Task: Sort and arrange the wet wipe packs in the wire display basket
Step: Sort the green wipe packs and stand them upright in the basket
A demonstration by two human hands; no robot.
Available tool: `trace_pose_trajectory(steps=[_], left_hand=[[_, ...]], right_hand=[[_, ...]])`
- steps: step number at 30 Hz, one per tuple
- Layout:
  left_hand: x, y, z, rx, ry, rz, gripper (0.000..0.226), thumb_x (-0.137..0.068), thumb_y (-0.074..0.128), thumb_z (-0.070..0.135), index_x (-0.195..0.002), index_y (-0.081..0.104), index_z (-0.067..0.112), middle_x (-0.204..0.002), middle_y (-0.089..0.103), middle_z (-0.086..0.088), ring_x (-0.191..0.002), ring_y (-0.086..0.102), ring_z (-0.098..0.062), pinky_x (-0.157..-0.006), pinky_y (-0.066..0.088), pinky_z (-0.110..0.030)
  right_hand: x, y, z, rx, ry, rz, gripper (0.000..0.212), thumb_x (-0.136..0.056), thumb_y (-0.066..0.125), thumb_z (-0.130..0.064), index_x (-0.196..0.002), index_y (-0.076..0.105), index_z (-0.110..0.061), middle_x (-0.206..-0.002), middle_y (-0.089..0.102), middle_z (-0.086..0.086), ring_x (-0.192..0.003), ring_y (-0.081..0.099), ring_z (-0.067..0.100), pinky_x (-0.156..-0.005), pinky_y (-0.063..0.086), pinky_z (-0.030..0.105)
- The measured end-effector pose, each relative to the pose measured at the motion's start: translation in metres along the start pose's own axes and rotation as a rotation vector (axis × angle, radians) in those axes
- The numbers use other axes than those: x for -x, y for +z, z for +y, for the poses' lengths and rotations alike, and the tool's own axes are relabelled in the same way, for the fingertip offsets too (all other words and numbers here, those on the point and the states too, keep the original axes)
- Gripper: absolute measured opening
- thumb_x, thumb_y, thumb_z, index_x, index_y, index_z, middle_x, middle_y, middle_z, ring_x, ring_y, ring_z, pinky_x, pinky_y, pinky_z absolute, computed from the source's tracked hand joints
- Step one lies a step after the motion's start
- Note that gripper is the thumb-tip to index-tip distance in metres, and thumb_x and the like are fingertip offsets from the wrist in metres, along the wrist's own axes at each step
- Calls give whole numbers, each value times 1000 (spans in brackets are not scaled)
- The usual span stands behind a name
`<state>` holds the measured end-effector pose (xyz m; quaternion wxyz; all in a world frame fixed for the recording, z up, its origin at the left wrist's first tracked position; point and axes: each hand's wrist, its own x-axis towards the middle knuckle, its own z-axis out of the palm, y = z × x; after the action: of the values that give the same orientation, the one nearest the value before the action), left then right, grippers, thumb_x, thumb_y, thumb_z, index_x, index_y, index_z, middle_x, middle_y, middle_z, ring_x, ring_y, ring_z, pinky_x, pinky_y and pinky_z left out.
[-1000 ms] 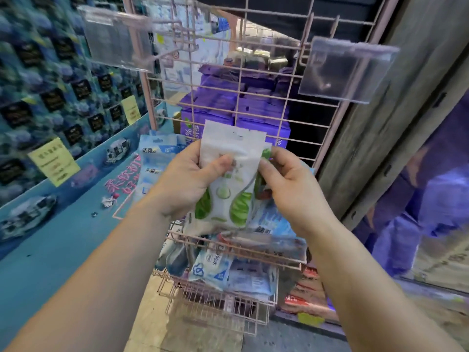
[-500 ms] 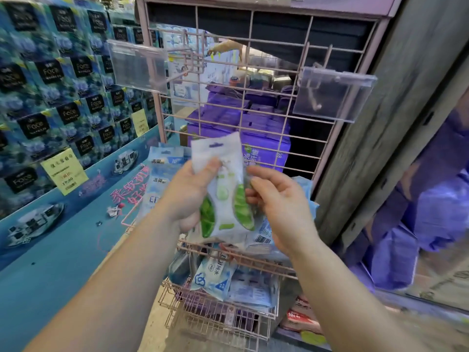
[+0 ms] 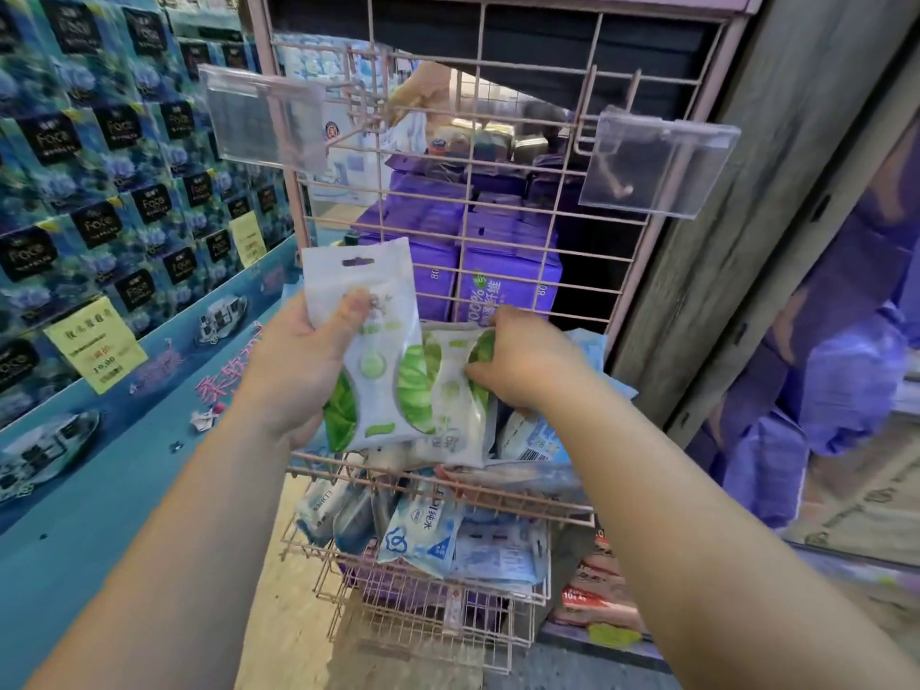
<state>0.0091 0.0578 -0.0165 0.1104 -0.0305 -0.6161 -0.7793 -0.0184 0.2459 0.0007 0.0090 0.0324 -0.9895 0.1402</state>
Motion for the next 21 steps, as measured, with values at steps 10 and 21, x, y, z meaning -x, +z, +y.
trace_pose_trajectory(steps=[10, 21], left_hand=[[17, -18, -27, -8, -168, 131, 11, -95, 53, 23, -100, 63, 20, -100, 73, -4, -80, 72, -17, -75, 59, -40], [18, 6, -21, 486, -440, -129, 58, -87, 60, 33, -138, 46, 9, -136, 54, -23, -122, 54, -40, -91, 47, -64]], right_hand=[[25, -13, 15, -765, 5, 282, 38, -73, 72, -18, -110, 67, -26, -94, 74, 5, -86, 71, 25, -78, 59, 46], [78, 47, 10, -1311, -39, -56, 32, -83, 70, -16, -114, 61, -18, -111, 73, 1, -106, 68, 17, -97, 51, 44]])
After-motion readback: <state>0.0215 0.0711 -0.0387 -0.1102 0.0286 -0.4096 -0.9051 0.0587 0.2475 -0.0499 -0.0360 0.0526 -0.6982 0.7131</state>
